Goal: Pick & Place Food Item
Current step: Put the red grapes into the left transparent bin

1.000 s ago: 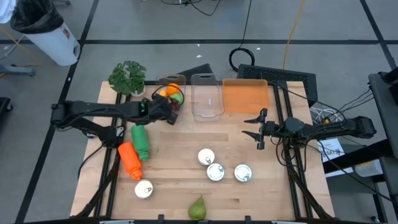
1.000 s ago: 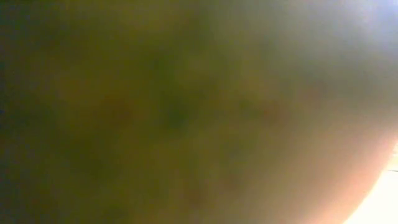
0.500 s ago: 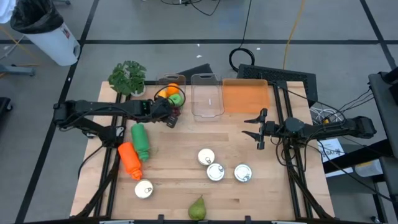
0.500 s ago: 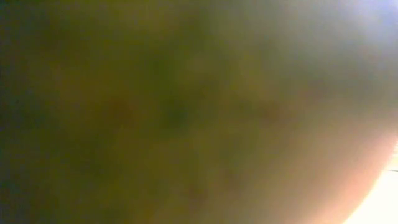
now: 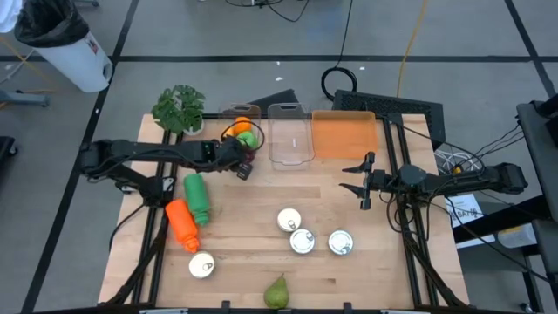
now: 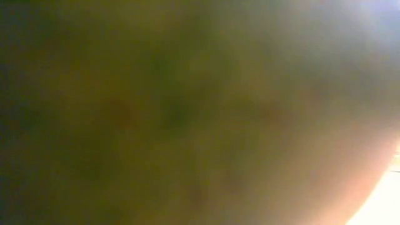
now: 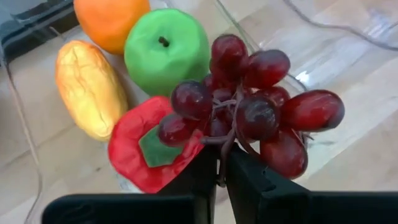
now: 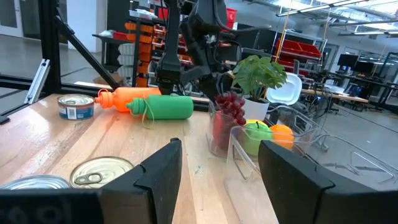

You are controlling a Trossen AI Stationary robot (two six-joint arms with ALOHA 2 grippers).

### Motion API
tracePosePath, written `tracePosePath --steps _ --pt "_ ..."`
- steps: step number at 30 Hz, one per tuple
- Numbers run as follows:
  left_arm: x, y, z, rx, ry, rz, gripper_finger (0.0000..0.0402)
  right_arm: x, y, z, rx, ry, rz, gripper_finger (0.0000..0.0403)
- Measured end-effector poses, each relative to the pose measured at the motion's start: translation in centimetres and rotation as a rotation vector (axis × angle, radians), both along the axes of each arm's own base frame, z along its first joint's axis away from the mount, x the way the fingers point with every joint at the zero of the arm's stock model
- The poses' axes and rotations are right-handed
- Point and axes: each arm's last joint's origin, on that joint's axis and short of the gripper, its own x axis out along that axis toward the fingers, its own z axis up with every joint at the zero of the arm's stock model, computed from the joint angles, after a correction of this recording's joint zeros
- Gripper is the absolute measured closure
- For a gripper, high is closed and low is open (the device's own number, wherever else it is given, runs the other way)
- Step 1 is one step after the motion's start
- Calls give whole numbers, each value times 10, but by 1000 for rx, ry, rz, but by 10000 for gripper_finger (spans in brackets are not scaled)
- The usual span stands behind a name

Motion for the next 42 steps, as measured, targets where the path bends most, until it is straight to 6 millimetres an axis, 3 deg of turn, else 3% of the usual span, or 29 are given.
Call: tracePosePath --steps 7,18,23,42 --pt "7 2 -11 18 33 16 344 0 0 0 0 0 0 204" --pt "1 6 -7 19 45 32 206 0 0 0 0 -1 0 204" --pt "-4 9 -2 19 36 39 169 0 0 0 0 -1 0 204" --pt "-18 8 23 109 -39 39 153 0 0 0 0 -1 0 204"
